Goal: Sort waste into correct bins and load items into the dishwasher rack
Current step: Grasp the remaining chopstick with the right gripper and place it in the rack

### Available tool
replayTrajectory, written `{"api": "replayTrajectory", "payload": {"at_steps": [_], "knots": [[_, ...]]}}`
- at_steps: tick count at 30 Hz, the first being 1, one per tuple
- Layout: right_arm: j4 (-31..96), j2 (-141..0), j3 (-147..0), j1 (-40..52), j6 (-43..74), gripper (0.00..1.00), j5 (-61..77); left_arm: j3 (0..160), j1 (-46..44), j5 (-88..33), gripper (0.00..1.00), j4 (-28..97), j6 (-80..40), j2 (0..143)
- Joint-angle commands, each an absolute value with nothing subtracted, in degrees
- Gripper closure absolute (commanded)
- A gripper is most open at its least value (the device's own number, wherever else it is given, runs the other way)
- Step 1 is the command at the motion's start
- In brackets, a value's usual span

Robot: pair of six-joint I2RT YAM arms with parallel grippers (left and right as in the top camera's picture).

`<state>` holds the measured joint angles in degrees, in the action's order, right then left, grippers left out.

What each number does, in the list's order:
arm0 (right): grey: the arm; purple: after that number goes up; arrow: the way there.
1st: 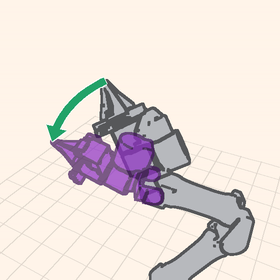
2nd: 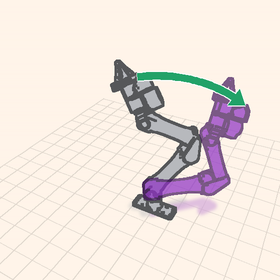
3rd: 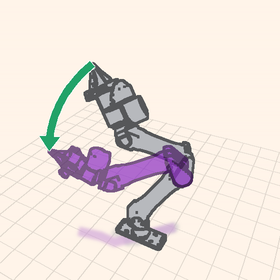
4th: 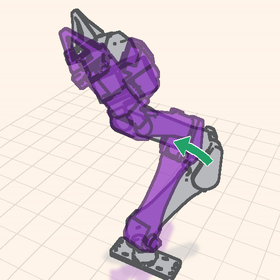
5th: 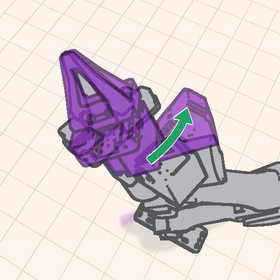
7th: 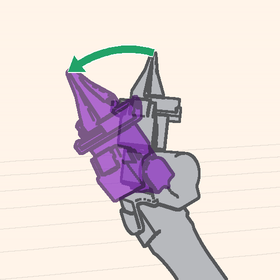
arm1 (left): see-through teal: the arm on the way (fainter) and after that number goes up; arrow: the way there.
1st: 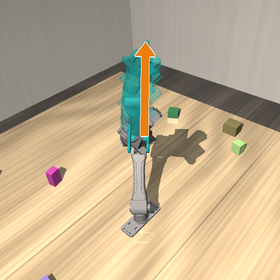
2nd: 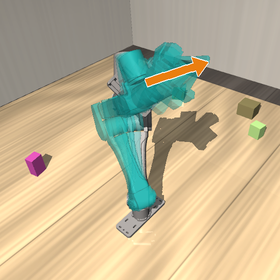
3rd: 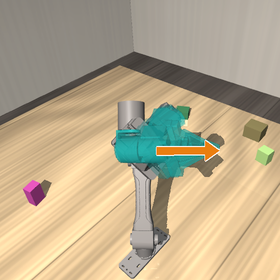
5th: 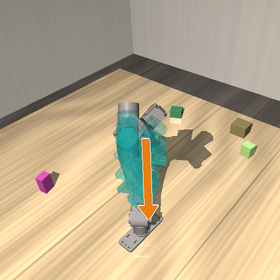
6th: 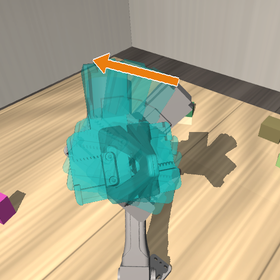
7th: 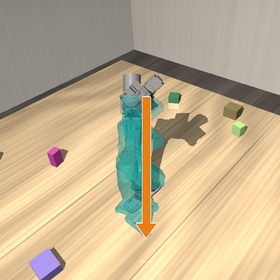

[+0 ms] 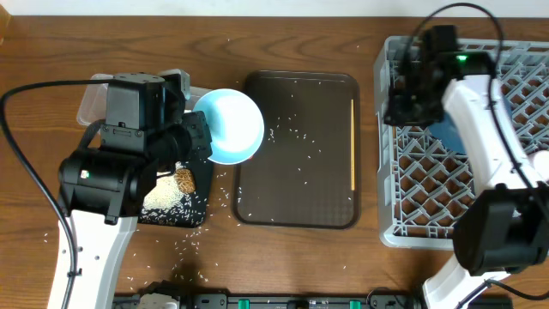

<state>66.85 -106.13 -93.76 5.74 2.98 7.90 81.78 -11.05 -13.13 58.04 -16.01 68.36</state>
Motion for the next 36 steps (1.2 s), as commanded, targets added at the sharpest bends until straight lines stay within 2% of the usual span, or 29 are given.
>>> {"api": "replayTrajectory", "payload": {"at_steps": [1,6,13,32,36], "knots": [[65.73,-105.62,-93.56,11.92,3.14,0.62,10.35,82.74,-11.11,-12.56,0.94,57.98,-15.0,68.49],[60.25,-107.68,-90.48,19.38,15.42,0.61,-0.23,82.74,-11.11,-12.56,0.94,57.98,-15.0,68.49],[55.33,-115.42,-87.33,21.06,23.79,0.58,-1.32,82.74,-11.11,-12.56,0.94,58.92,-15.0,68.49],[54.61,-123.46,-87.15,19.14,24.82,0.59,-4.14,82.74,-11.11,-12.56,0.94,59.7,-15.0,68.49],[53.69,-124.11,-87.15,19.4,22.41,0.7,-1.69,82.74,-11.11,-12.4,0.94,59.68,-15.0,68.49]]}}
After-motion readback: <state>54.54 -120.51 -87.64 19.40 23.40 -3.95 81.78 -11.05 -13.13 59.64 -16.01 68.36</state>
